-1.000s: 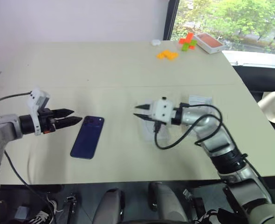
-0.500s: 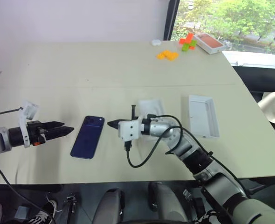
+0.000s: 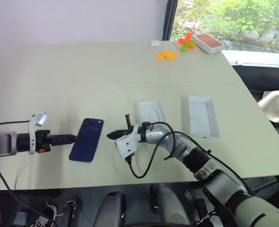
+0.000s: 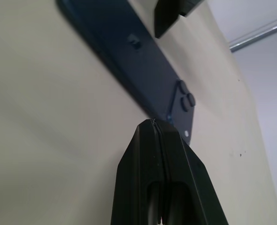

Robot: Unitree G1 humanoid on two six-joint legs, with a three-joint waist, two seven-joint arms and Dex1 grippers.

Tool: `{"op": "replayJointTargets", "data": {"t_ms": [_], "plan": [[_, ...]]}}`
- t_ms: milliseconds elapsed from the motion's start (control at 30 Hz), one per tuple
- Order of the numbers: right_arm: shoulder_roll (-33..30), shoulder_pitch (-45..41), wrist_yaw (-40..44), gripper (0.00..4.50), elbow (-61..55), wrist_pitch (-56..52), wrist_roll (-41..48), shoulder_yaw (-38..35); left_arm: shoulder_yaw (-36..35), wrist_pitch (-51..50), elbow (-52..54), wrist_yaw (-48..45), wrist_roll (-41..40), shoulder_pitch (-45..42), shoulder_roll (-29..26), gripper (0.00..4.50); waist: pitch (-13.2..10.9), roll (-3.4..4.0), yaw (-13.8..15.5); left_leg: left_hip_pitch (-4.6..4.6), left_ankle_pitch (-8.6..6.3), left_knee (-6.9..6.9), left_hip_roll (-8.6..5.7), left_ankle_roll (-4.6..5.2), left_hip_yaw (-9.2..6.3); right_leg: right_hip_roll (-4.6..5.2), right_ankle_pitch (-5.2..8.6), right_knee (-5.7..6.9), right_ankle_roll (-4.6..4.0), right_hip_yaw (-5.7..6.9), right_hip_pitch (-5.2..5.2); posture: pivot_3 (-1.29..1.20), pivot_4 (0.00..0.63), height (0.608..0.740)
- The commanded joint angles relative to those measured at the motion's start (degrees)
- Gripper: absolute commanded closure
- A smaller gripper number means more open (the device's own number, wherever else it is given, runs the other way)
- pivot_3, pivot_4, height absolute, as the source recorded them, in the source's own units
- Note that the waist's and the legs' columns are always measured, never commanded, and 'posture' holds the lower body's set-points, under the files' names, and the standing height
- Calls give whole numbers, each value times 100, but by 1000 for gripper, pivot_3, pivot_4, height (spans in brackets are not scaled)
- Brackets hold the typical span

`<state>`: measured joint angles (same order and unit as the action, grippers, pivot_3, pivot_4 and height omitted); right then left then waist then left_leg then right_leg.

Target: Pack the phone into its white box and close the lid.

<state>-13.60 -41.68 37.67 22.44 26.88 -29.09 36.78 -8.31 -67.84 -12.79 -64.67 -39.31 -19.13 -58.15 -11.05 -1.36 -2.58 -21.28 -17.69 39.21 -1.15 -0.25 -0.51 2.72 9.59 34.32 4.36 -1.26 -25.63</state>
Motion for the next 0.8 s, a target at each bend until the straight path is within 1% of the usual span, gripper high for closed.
{"op": "replayJointTargets", "data": {"t_ms": [33, 67, 133, 267, 367, 400, 533, 667, 800], "plan": [[86, -234, 273, 4500, 81, -61, -79, 127, 102, -17, -41, 7, 39, -122, 94, 59, 0, 0, 0, 0, 0, -1, 0, 0, 0, 0, 0, 0, 0, 0, -1, 0, 150, 740], [127, -242, 533, 4500, 100, -261, -41, 179, 110, -7, -18, 30, 35, -152, 152, 59, 0, 0, 1, 1, 0, -1, 0, 0, 0, 0, 0, 1, 0, 0, -1, 0, 150, 740], [208, -249, 795, 4500, 104, -541, -11, 211, 97, -51, -11, 93, 23, -215, 249, 59, 0, 1, 5, 1, 0, -1, 1, 0, -1, -1, 0, 1, 0, 0, 0, 0, 150, 740], [642, -113, 1208, 4500, -126, -1956, 136, 61, 66, -127, 83, 174, -9, -214, 331, 59, 2, 0, 4, 15, 0, -1, 2, 0, -2, 0, 1, 3, -2, 0, 12, 0, 150, 740], [969, -52, 1333, 4500, -228, -2971, 215, -40, -24, -237, 150, 221, -115, -189, 395, 59, 3, 1, 8, 19, 0, -1, 2, 0, -4, 0, 1, 6, -1, 0, 15, 0, 150, 740], [1030, -43, 1389, 4500, -254, -3166, 265, -68, -56, -261, 169, 233, -142, -177, 420, 59, 4, 1, 9, 20, 0, -1, 2, 0, -4, 0, 1, 6, -1, 0, 16, 0, 150, 740], [1188, -178, 1488, 4500, -199, -3692, 384, -148, -115, -286, 277, 334, -143, -104, 533, 59, 4, 2, 13, 22, 0, -1, -1, 0, -6, 5, 0, 6, -1, 1, 17, 0, 150, 740], [1186, -338, 1324, 4500, -51, -3676, 341, -120, -212, -406, 379, 430, -208, -117, 714, 59, 4, 3, 16, 22, 0, -2, -2, -1, -9, 6, 0, 6, -1, 3, 17, 0, 150, 740], [1183, -407, 1167, 4500, 176, -3515, 321, -83, -351, -744, 550, 562, -381, -162, 966, 59, 6, 4, 22, 25, 2, -2, -5, -5, -13, 10, 0, 6, 0, 6, 22, 0, 150, 740]]}}
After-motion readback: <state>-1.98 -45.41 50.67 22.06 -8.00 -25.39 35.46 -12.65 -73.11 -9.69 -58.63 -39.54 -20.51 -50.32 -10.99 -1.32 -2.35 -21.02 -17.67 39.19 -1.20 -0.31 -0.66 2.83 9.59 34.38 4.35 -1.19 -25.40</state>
